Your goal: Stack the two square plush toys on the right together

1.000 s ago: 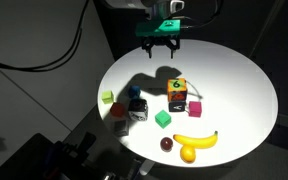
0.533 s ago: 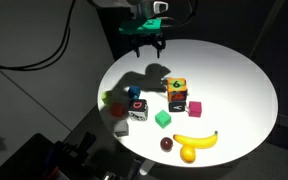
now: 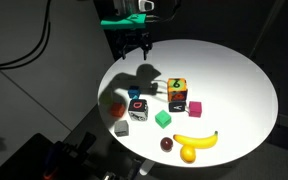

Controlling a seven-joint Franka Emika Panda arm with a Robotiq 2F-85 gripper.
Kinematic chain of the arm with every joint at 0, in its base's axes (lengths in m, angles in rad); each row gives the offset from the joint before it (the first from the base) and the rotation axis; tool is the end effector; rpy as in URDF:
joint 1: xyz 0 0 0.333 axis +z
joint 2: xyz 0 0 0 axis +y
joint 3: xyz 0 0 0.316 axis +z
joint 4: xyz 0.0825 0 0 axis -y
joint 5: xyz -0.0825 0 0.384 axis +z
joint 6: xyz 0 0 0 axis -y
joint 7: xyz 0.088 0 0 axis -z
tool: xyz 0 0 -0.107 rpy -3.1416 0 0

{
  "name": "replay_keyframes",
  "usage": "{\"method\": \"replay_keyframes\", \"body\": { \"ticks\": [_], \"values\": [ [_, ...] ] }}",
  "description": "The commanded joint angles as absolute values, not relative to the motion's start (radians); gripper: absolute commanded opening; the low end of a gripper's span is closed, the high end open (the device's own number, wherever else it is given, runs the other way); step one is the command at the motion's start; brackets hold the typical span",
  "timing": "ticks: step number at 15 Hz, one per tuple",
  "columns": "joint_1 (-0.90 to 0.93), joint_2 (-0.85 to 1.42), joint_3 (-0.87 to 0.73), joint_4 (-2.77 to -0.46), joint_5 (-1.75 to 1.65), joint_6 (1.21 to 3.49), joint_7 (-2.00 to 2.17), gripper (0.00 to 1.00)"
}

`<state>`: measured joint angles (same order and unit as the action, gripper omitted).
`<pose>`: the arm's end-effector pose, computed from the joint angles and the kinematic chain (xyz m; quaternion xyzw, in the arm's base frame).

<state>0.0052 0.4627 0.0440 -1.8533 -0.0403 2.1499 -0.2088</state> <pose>0.6216 0.0275 0.2594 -0.9868 -0.1390 0.0828 0.0007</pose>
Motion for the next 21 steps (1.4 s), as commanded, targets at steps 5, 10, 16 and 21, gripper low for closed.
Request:
{"method": "replay_keyframes", "body": {
  "ticks": [5,10,16,21],
  "values": [
    [0.027,0.274,0.044,-2.031,-0.059,2.106,-0.176,1.0],
    [0.032,0.179,0.041,-2.118,-0.058,2.13,-0.128,1.0],
    [0.037,0.072,0.041,-2.208,-0.058,2.184,-0.039,1.0],
    [0.036,0.006,0.043,-2.248,-0.061,2.199,-0.012,1.0]
  ]
}}
